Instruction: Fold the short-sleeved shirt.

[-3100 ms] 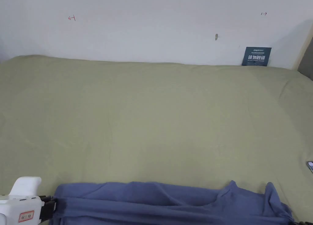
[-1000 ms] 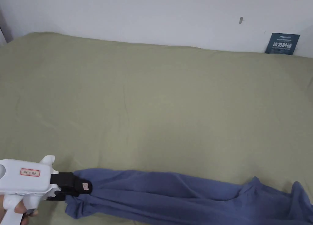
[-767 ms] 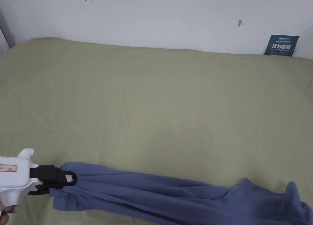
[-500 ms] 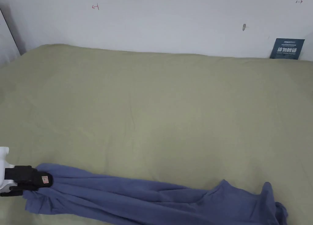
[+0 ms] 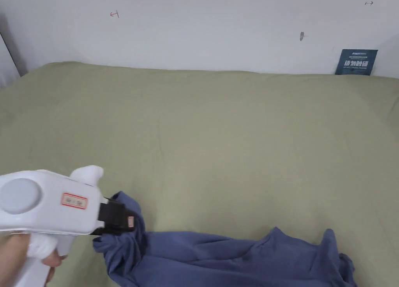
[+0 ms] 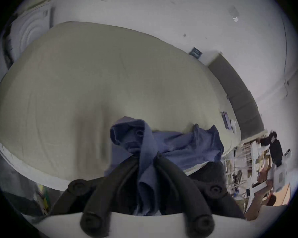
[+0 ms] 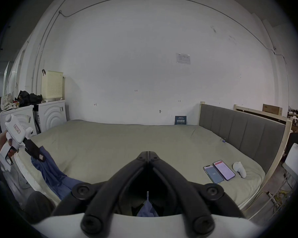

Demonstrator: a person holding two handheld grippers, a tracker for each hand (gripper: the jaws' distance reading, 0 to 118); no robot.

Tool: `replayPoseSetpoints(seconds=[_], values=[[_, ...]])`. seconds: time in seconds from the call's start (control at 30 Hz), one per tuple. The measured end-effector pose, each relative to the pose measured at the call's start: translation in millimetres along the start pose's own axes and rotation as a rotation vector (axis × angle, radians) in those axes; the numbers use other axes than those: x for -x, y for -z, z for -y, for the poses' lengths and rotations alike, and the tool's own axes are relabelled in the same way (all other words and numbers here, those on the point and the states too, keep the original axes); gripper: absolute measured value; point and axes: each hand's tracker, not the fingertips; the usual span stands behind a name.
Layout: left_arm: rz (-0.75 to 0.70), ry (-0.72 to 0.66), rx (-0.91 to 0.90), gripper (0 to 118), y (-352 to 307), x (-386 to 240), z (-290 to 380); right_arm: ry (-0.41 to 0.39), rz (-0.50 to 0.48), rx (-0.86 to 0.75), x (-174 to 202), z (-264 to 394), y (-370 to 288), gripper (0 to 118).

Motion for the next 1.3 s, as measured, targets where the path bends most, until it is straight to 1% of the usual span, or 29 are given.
replayPoseSetpoints(seconds=[0.07,0.1,0.13,0.33,0.37,0.4,0.47,0.5,0.53,0.57,0.6,0.63,0.67,0.7,0.73,0.77,0.8,0.93,1.0,1.13,1.17,1.2,1.23,1.27,1.3], values=[[-0.007,0.039,0.026,10,20.6,-25.6,1.2,0.004,0.004,0.009,-2.2,4.0,-0.9,0],[0.009,0.059,0.038,10,32.1,-19.8,-0.3,0.005,0.006,0.015,-3.4,6.1,-1.3,0],[0.012,0.069,0.051,10,44.1,-28.6,1.1,0.007,0.006,0.02,-4.4,8.0,-2.2,0],[0.053,0.081,0.14,10,131.4,-103.3,13.9,0.019,0.016,0.061,-13.7,18.8,-3.2,0],[0.045,0.094,0.14,14,133.5,-94.7,19.0,0.026,0.018,0.066,-15.3,19.9,-3.1,0],[0.046,0.113,0.142,36,145.4,-101.5,20.5,0.028,0.019,0.072,-16.2,20.4,-2.8,0],[0.083,0.077,0.177,114,161.7,-109.7,21.7,0.027,0.027,0.076,-17.3,20.6,-3.3,0],[0.09,0.067,0.195,114,155.1,-95.6,24.8,0.026,0.03,0.078,-18.3,20.3,-3.5,0],[0.087,0.066,0.177,113,149.0,-94.9,23.4,0.026,0.032,0.08,-18.9,20.3,-3.6,0],[0.128,0.062,0.183,112,144.3,-94.9,22.5,0.026,0.033,0.082,-19.6,20.4,-3.3,0],[0.14,0.04,0.143,111,133.8,-91.9,21.0,0.026,0.033,0.083,-20.1,20.8,-2.6,0],[0.156,0.031,0.122,107,120.6,-74.7,19.7,0.026,0.032,0.086,-20.4,21.4,-1.1,0],[0.152,0.027,0.088,88,108.7,-67.0,17.0,0.027,0.028,0.091,-20.0,22.6,0.8,0],[0.146,0.019,0.054,54,98.1,-59.5,14.6,0.031,0.023,0.095,-19.1,23.9,2.3,0],[0.144,0.009,0.036,9,93.7,-52.7,12.2,0.036,0.015,0.1,-18.2,24.9,3.6,0],[0.141,-0.008,0.048,1,89.0,-33.2,7.6,0.041,0.007,0.104,-16.8,26.0,4.8,0],[0.115,-0.044,0.029,1,88.9,-22.5,5.5,0.043,0.001,0.108,-14.6,27.0,5.4,0],[0.139,-0.087,0.075,1,109.8,-1.9,-0.1,0.044,-0.018,0.116,-7.8,28.7,6.6,0],[0.172,-0.107,0.122,1,131.6,-5.7,3.6,0.049,-0.023,0.12,-7.3,28.3,6.3,0],[0.3,-0.135,0.27,1,185.2,-31.1,34.8,0.05,-0.016,0.126,-7.8,27.2,4.8,0],[0.309,-0.136,0.305,1,197.5,-38.8,50.1,0.048,-0.012,0.127,-8.4,26.9,4.2,0],[0.292,-0.114,0.304,1,209.1,-43.9,59.5,0.047,-0.01,0.13,-9.1,26.7,3.4,0],[0.348,-0.119,0.292,1,212.3,-42.9,65.0,0.045,-0.005,0.131,-9.6,26.7,3.0,0],[0.391,-0.143,0.263,1,213.4,-42.3,65.8,0.042,0.0,0.133,-10.3,26.7,2.6,0],[0.381,-0.182,0.237,1,210.9,-36.6,69.3,0.042,0.003,0.137,-11.1,26.5,2.3,0]])
